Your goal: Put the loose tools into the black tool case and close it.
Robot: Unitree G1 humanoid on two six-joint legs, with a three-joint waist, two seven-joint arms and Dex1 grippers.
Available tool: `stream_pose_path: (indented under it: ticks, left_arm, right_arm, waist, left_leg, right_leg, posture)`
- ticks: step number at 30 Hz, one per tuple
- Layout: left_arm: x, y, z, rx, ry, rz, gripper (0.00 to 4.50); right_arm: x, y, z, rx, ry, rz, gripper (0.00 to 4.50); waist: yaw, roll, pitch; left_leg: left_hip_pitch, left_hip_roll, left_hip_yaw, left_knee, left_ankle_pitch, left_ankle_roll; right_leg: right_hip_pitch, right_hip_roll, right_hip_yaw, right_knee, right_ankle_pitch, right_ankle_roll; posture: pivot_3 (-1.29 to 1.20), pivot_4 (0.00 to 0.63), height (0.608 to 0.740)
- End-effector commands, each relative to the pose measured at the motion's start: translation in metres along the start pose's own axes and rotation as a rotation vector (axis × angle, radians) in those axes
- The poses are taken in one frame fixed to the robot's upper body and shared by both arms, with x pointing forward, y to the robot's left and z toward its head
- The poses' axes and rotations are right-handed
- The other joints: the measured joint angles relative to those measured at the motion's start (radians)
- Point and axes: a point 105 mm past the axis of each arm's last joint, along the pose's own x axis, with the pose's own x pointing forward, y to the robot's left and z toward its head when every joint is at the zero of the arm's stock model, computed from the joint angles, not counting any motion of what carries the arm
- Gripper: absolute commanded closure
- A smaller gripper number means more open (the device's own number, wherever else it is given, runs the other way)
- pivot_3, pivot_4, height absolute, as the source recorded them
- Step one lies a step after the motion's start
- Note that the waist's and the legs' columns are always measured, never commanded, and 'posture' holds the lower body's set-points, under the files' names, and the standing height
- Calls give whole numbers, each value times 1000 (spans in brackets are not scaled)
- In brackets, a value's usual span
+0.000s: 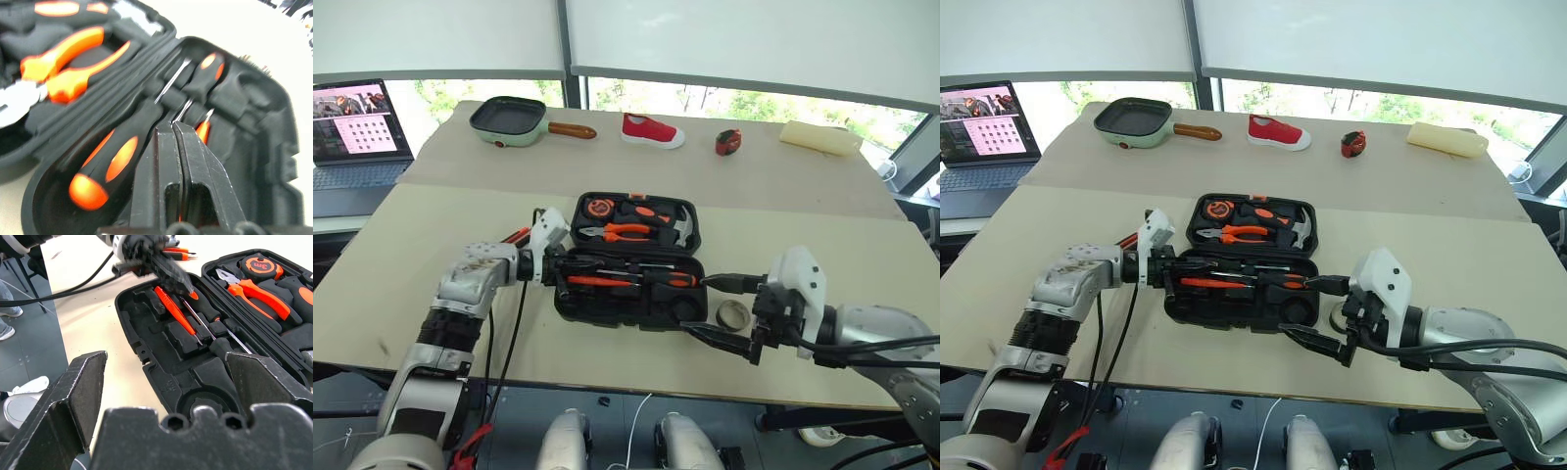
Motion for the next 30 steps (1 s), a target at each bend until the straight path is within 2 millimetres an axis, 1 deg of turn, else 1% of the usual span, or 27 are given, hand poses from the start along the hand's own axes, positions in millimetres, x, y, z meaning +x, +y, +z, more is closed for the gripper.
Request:
stream_pose_path:
  ticks: [1,5,11,14,22,30]
  left_arm:
    - [4,-4,-9,40,39,-30,4423]
    - [3,-9,-19,69,51,-41,4423]
    - [-1,-15,-25,100,29,-39,4423]
    - [-2,-17,-31,97,42,-35,4423]
    - [-7,-11,-47,67,103,15,4423]
    - [-12,-10,-57,86,158,18,4423]
  right_arm:
    - [-1,1,8,-46,-21,-3,0]
    - [-1,1,8,-44,-20,-7,0]
    - [-1,3,7,-38,-19,-5,0]
    - [-1,3,7,-37,-18,-5,0]
    - [0,3,8,-35,-27,4,0]
    - [3,1,10,-29,-40,1,0]
  waist:
    - [1,0,0]
    - [2,0,0]
    - [2,0,0]
    - [2,1,0]
    - [1,1,-1]
    - [-4,3,-4]
  left_leg:
    - [0,0,0,0,0,0]
    - [0,0,0,0,0,0]
    - [0,0,0,0,0,0]
    - [1,0,0,0,0,0]
    - [1,0,0,0,0,0]
    - [3,0,0,-1,0,0]
  right_leg:
    - [0,0,0,0,0,0]
    - [0,0,0,0,0,0]
    - [1,0,0,0,0,0]
    - [1,0,0,0,0,0]
    - [1,0,0,0,0,0]
    - [2,0,0,-1,0,0]
  posture:
    - [0,150,740]
    - [0,150,740]
    - [0,150,740]
    - [0,150,740]
    - [0,150,740]
    - [0,150,740]
